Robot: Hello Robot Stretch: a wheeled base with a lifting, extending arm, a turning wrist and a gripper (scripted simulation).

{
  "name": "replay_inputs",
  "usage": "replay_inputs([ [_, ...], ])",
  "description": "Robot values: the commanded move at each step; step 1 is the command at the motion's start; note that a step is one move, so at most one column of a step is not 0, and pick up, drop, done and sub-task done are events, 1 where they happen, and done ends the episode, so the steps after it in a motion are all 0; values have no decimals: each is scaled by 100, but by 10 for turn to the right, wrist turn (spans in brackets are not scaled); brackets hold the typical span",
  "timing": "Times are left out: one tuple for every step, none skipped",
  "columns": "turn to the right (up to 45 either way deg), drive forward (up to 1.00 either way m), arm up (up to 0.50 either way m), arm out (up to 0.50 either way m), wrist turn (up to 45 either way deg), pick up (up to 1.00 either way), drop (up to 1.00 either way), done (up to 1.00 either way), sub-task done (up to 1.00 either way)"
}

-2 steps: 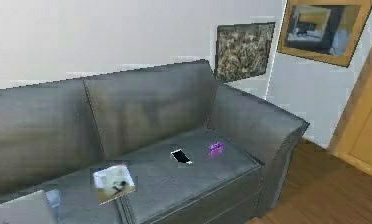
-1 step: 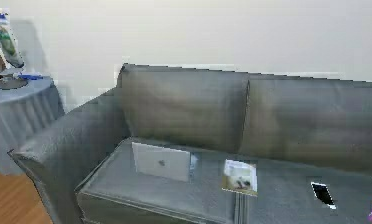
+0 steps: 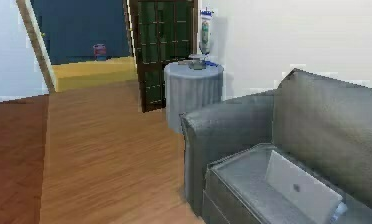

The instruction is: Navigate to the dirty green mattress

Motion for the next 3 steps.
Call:
replay_inputs([
  [-240, 0, 0, 0, 0, 0, 0, 0, 0],
  [0, 100, 0, 0, 0, 0, 0, 0, 0],
  [0, 100, 0, 0, 0, 0, 0, 0, 0],
])
